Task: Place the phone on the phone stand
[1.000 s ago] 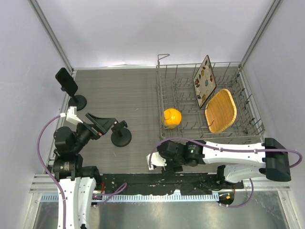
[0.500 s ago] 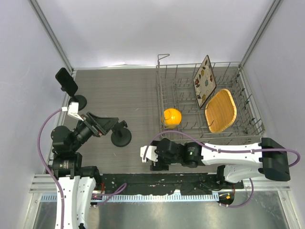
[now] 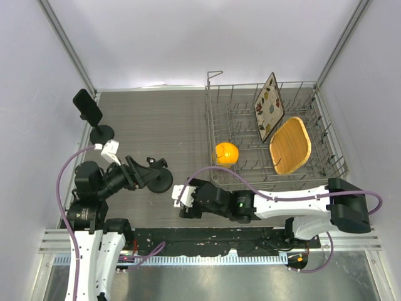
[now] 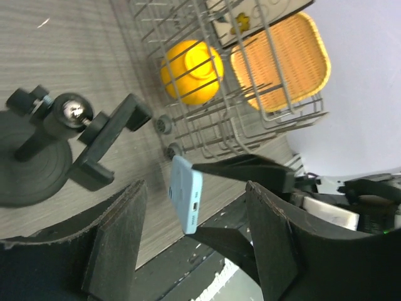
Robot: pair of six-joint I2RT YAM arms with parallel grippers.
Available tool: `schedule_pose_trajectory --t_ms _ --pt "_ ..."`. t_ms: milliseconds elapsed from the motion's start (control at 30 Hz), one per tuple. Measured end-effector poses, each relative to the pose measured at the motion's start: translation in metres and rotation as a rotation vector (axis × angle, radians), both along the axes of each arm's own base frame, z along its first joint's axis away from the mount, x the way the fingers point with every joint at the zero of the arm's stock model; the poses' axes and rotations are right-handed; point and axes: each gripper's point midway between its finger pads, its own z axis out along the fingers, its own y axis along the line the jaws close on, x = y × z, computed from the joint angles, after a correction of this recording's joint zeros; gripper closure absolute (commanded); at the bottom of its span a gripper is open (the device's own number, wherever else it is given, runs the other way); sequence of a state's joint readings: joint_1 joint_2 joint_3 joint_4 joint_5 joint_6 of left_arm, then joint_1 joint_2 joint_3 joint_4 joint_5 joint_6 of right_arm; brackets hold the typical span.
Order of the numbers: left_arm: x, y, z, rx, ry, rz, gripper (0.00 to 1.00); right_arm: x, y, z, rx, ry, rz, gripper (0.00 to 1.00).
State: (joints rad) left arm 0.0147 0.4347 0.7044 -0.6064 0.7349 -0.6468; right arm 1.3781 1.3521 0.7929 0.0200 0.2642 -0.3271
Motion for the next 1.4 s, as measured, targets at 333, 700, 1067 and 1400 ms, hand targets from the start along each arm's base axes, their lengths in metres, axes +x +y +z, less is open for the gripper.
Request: schedule_pose_trajectory --t_ms 333,700,1067,1400 --pt "-0.016 0.009 -0.038 0.082 0.149 0.027 0.36 0.013 0.037 0.025 0.097 -0.048 -0.022 0.99" --pt "-0.028 0.000 -0.046 0.100 0.175 -0.051 0.38 0.017 0.079 0.054 0.151 -0.066 0.019 0.99" --pt "-0.025 0.001 -0.046 0.129 0.191 -0.060 0.47 0.016 0.092 0.087 0.145 -0.063 0.039 0.99" --pt "-0.021 -0.002 -0.040 0.156 0.204 -0.090 0.87 0.010 0.110 0.102 0.099 -0.067 0.044 0.99"
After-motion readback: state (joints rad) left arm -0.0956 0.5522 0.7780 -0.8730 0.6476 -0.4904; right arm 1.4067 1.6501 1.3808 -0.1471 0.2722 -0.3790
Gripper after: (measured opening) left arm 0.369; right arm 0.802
